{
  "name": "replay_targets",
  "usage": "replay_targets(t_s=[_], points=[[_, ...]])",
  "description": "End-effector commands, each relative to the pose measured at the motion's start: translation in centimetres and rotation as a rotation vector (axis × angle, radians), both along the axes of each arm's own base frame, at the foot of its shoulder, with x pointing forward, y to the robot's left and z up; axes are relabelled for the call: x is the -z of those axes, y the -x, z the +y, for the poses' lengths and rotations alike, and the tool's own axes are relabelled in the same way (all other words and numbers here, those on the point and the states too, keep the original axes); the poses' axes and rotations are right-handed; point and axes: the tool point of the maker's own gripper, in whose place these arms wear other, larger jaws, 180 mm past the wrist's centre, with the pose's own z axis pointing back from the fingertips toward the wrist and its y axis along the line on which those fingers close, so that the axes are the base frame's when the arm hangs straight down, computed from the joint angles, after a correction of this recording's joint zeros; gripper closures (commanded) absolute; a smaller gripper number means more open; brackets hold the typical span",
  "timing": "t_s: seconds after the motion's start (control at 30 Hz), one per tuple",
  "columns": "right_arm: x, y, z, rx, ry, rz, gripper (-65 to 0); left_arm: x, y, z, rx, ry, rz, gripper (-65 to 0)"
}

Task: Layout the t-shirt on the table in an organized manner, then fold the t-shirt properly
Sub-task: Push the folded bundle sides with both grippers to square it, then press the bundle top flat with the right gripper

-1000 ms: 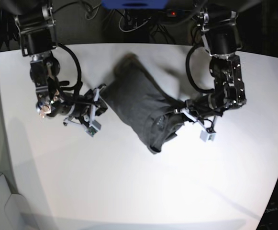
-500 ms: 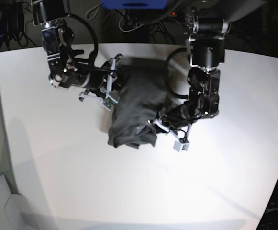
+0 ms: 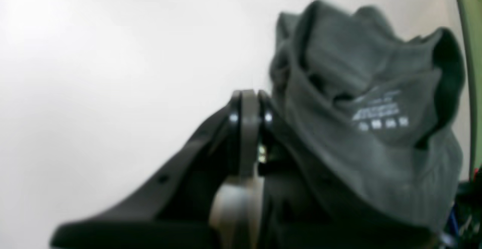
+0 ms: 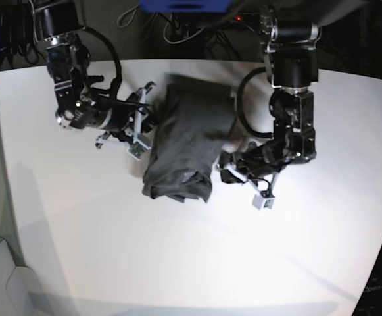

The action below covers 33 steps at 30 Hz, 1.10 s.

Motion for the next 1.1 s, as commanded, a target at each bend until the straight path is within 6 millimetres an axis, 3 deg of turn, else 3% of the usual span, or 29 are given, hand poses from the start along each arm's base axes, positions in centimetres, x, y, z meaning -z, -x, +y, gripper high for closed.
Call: replay_targets(t_s=[0.0, 0.1, 0.2, 0.3, 0.37, 0.57, 0.7, 0.83, 0.93, 1.07], points=[[-1.3, -1.2, -0.3, 0.002, -0.017, -0.049, -9.9, -2.5, -1.5, 1.0, -0.025, 0.022, -0.073, -0.4], [-1.7, -2.2, -2.2, 0.049, -0.002, -0.065, -9.9, -3.3, -0.9, 3.5, -0.05, -0.007, -0.06, -0.4], [-3.0, -2.9, -3.6, 0.092, 0.0, -0.108, -9.9, -3.1, 1.4, 6.9, -0.073, -0.074, -0.025, -0.4], [-4.3, -2.3, -5.1, 0.106, 0.04, -0.139, -9.9, -3.3, 4.1, 9.6, -0.08, -0.159, -0.008, -0.4], [-5.5, -1.5, -4.8, 0.093, 0.049, -0.169, -9.8, -3.0, 6.3, 11.3, -0.082, -0.216, 0.015, -0.4], [-10.0, 0.4, 0.1, 0.065, -0.055, -0.271, -10.0, -3.7, 12.1, 16.6, -0.123, -0.373, 0.061, -0.4], [-9.8, 1.2, 4.1, 0.001, -0.095, -0.224, -10.0, -4.3, 15.1, 19.3, -0.161, -0.441, 0.089, -0.4], [-10.3, 2.1, 8.9, -0.081, -0.127, -0.228, -10.0, -5.0, 17.6, 20.9, -0.203, -0.485, 0.102, -0.4], [-9.9, 2.3, 11.2, -0.12, -0.117, -0.227, -10.0, -5.1, 18.8, 21.6, -0.217, -0.505, 0.118, -0.4], [-7.0, 2.5, 12.9, -0.139, -0.121, -0.167, -10.0, -4.7, 20.5, 22.6, -0.243, -0.517, 0.151, -0.4]])
